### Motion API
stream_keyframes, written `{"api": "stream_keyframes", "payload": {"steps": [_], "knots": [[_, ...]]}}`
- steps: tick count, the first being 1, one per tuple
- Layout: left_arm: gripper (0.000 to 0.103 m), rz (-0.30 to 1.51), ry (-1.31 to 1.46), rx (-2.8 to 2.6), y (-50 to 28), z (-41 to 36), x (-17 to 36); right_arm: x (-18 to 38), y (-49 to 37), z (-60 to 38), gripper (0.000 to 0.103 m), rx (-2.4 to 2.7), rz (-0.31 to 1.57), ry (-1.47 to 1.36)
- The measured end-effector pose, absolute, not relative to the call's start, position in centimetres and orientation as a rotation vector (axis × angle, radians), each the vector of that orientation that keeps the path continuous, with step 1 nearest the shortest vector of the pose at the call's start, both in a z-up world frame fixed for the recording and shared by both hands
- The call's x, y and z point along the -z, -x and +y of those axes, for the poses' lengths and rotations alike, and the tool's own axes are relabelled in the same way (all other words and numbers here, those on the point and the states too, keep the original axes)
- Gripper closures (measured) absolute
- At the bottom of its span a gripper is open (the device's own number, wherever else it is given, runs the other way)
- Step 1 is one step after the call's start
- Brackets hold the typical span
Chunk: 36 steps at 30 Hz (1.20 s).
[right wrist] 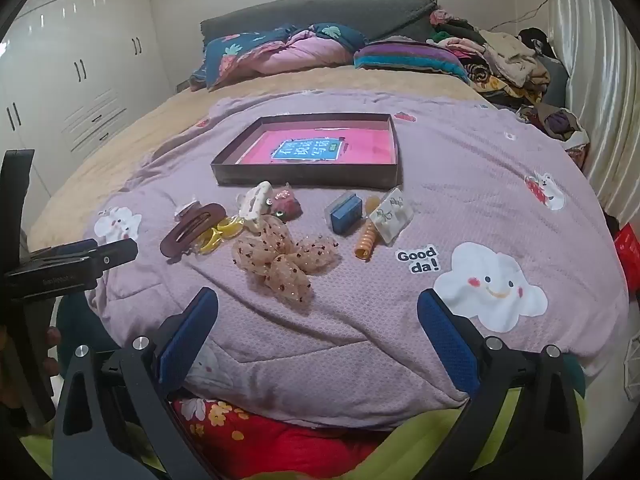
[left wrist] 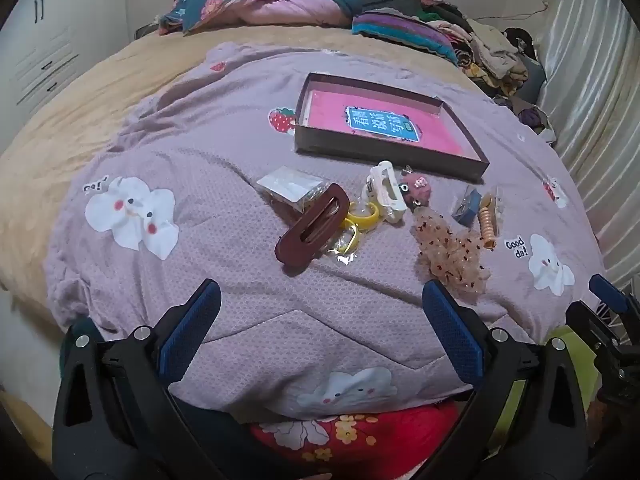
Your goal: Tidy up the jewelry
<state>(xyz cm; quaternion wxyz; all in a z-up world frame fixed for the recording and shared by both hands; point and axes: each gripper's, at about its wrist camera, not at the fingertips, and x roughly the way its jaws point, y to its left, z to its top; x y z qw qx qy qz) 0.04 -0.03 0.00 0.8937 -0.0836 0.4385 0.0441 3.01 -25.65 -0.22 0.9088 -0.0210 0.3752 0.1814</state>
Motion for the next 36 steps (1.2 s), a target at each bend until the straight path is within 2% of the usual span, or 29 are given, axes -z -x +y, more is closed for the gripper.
{"api": "stream_keyframes", "payload": {"steps": [36], "knots": [[0.009, 0.882, 0.161, -0.076, 0.4, -0.6, -1.0, -0.5, -2.9, -25.6, 0.004, -0.374, 0.768, 0.038]]}}
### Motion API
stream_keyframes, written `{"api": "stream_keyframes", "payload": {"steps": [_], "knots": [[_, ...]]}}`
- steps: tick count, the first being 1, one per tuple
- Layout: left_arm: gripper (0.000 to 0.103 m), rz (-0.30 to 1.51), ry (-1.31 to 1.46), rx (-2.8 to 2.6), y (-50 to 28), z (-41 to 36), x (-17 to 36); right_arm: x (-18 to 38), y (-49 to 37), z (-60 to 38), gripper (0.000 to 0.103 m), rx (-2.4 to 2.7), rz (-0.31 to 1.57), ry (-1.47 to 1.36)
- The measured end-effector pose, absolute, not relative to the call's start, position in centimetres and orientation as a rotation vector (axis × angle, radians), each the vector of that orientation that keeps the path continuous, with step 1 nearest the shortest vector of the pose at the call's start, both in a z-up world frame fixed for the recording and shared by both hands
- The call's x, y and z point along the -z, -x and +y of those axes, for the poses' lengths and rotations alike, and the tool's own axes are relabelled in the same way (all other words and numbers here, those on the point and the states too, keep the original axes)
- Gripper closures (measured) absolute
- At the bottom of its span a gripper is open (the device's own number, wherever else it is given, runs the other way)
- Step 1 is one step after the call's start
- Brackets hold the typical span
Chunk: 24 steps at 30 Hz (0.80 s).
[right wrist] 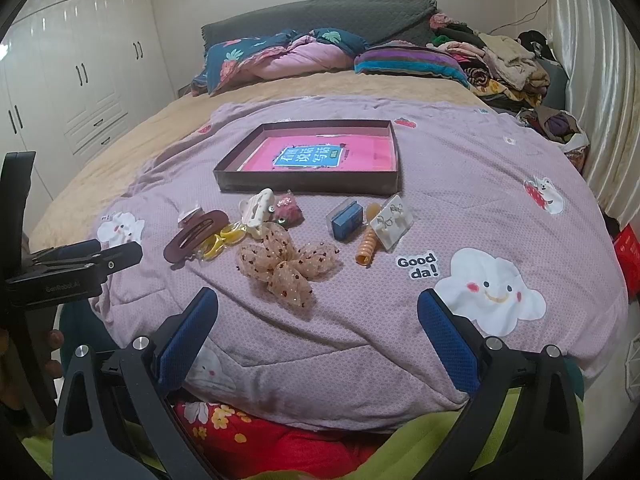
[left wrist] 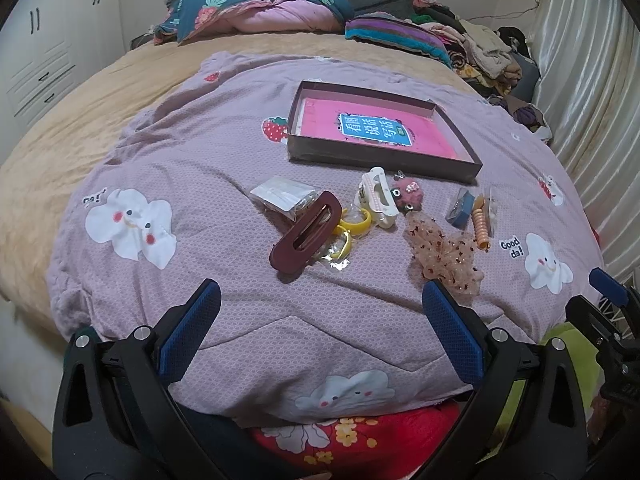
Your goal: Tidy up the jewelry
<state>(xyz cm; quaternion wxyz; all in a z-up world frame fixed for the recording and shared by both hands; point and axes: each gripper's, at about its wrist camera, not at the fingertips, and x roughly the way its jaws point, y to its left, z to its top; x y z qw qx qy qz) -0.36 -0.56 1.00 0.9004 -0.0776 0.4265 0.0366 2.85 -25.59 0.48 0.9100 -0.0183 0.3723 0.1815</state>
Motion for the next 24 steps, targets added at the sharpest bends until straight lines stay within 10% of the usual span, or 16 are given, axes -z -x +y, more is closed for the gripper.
{"api": "stream_keyframes", "payload": {"steps": [24], "knots": [[0.009, 0.880, 0.161, -0.073, 0.27, -0.60, -1.02, -0.55, -2.83, -25.53, 0.004, -0.376, 0.764, 0.037]]}}
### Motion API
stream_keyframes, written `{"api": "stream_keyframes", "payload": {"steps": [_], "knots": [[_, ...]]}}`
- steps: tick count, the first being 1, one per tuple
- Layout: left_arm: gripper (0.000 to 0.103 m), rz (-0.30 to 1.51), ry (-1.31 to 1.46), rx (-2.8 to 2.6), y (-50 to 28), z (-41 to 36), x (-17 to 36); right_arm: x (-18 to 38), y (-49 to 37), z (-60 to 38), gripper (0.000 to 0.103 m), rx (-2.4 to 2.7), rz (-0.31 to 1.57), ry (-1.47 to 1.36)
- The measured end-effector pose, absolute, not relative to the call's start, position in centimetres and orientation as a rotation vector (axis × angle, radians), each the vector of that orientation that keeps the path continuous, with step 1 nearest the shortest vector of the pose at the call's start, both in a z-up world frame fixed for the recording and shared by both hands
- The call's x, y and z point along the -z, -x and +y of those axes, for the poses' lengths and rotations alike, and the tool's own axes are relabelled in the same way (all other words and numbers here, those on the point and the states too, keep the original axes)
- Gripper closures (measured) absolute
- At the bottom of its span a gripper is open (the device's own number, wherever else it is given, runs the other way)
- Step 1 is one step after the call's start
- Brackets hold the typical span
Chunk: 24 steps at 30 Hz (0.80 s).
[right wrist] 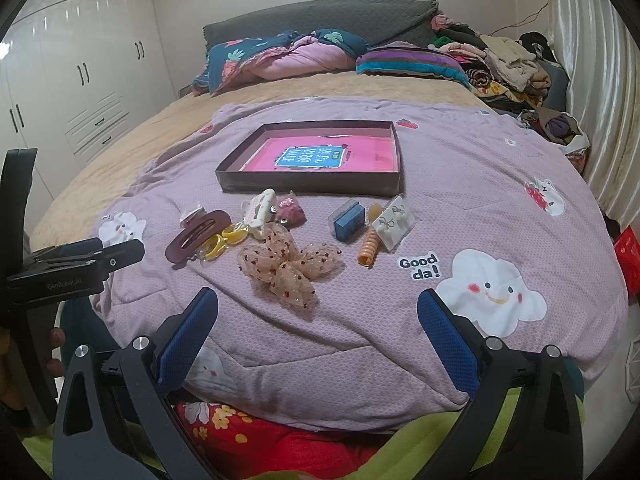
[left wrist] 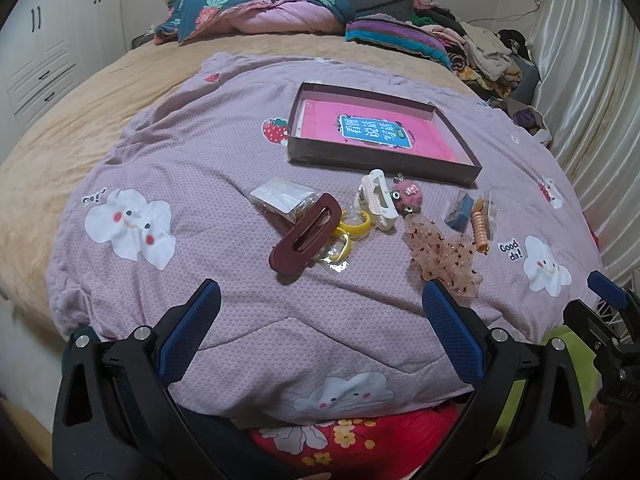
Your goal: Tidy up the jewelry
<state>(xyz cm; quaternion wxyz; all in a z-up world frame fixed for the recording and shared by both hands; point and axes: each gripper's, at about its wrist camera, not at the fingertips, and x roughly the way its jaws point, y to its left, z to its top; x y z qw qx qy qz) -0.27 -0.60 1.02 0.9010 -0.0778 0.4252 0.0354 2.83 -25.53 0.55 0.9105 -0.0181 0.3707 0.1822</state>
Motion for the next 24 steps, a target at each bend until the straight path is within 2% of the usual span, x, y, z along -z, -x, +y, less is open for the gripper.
{"api": "stream_keyframes", "payload": {"steps": [24], "knots": [[0.009, 0.887, 0.168, -0.080, -0.7, -0.4, -0.6, -0.2, -4.0, -24.4, 0.004, -0.415, 0.769, 0.065]]}}
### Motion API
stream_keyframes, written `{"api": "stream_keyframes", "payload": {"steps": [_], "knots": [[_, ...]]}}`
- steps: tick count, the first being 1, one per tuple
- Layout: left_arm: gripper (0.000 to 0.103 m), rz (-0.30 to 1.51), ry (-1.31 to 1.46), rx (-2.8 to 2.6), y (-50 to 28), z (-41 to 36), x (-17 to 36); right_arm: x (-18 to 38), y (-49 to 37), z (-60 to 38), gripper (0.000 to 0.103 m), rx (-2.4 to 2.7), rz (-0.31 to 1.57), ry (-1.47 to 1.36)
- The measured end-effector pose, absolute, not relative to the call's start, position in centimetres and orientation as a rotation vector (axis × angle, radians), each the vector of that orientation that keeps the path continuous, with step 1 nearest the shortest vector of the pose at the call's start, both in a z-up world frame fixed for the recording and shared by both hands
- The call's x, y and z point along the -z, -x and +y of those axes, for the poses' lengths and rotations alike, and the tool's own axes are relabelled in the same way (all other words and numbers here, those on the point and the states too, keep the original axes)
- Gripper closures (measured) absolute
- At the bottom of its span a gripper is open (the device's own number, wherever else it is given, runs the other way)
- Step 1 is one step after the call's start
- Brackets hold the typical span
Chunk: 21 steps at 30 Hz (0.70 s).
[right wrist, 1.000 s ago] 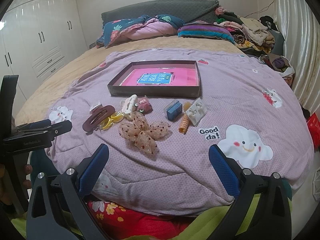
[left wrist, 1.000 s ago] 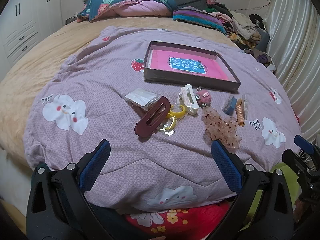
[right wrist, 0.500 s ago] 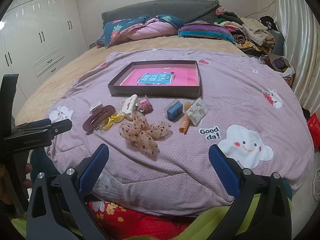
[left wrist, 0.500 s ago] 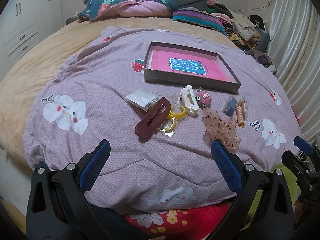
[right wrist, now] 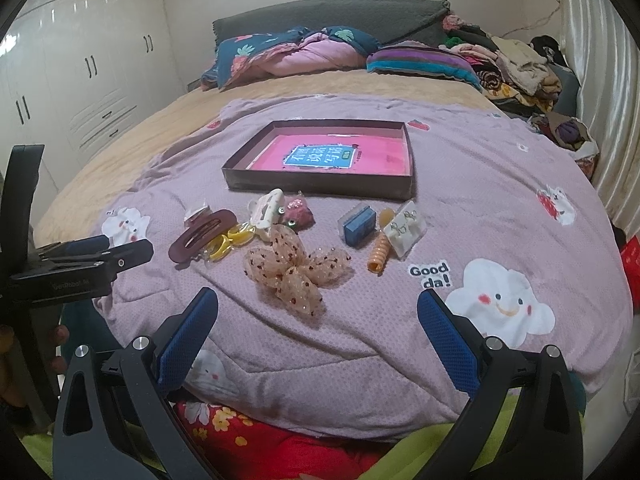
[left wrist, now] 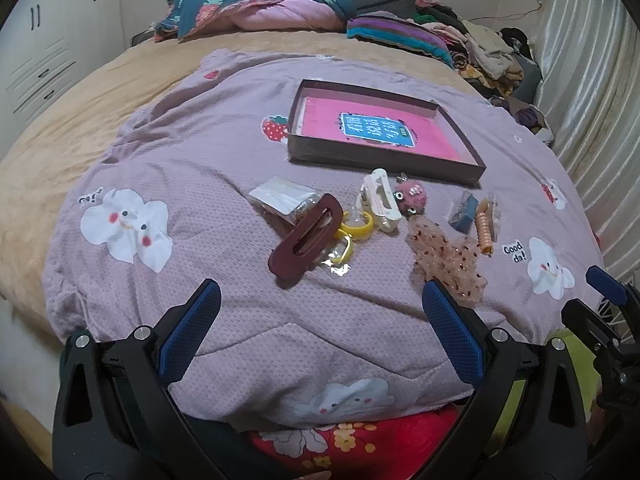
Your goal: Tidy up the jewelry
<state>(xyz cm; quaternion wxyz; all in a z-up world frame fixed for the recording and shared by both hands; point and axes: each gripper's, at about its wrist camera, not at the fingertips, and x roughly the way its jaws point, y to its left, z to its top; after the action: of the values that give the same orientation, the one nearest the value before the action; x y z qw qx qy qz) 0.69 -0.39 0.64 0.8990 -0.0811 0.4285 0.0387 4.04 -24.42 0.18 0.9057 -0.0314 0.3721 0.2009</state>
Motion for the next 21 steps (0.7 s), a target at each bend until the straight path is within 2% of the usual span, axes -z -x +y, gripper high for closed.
{"api": "stream_keyframes", "payload": {"steps": [13, 21], "knots": [[0.009, 0.876, 0.219, -0.107, -2.2, 3.0, -0.6, -0.5, -6.6, -21.8, 0.004, -0.492, 0.784, 0.116], [0.009, 0.931, 0.283, -0.088, -5.1, 5.9, 0.8, 0.0, -8.7, -19.6, 0.004, -0.554, 0.820, 0.120]]}}
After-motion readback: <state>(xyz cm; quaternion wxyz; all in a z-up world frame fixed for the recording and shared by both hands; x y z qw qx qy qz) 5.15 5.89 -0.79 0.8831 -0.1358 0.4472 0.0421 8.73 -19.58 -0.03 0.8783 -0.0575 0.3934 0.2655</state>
